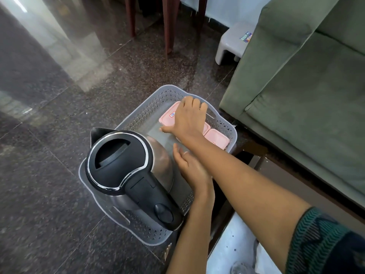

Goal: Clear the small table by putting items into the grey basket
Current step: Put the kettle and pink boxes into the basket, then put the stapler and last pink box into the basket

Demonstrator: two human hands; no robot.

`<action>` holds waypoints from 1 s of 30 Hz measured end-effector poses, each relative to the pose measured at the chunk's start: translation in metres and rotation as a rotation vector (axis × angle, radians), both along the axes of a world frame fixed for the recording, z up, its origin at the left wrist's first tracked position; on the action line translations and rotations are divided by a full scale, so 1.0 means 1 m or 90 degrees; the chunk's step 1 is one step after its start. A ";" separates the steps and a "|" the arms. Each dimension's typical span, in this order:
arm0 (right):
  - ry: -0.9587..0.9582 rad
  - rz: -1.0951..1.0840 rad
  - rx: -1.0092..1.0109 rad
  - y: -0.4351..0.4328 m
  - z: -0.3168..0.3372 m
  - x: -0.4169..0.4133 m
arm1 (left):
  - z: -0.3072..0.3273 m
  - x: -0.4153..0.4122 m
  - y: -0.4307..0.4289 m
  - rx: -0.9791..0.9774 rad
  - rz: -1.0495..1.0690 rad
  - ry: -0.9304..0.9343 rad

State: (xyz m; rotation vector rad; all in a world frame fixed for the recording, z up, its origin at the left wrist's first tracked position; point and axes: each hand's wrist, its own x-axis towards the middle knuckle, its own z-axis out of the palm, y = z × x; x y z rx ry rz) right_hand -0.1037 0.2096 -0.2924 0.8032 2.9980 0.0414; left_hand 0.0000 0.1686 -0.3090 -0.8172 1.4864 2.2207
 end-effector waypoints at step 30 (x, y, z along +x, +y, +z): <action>0.396 -0.713 -0.094 0.053 -0.018 0.750 | 0.002 0.466 0.082 -0.149 -1.171 0.664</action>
